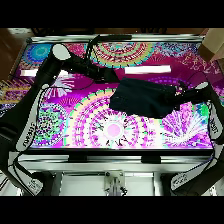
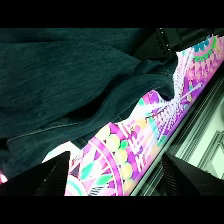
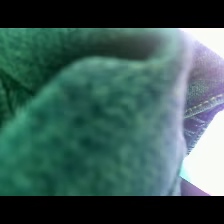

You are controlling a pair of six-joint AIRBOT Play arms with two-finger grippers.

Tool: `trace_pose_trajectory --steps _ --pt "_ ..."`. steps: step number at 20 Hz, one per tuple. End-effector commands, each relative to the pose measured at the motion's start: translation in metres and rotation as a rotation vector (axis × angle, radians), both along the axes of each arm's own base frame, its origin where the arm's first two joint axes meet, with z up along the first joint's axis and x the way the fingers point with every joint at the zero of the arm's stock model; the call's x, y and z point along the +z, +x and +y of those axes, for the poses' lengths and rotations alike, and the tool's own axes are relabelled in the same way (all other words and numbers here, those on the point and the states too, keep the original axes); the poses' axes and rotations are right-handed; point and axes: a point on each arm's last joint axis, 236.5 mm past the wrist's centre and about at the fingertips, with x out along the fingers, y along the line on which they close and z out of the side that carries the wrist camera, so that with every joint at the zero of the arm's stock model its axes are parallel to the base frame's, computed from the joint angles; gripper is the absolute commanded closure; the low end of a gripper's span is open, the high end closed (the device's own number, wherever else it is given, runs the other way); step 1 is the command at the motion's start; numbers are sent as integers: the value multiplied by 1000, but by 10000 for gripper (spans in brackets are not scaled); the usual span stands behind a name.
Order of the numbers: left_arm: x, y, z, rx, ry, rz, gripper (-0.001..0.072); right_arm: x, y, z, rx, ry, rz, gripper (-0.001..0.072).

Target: Fold the shirts.

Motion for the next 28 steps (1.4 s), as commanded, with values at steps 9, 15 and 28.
trace_pose_trajectory --steps 9,15,28 --pt "21 18 32 75 -15 -24 48 116 80 -110 -341 -91 -383 625" --pt "36 18 39 88 -24 -50 49 104 -8 -227 -496 -332 -151 625" --pt "36 18 40 86 -23 -56 48 95 -217 -276 -641 -570 320 625"
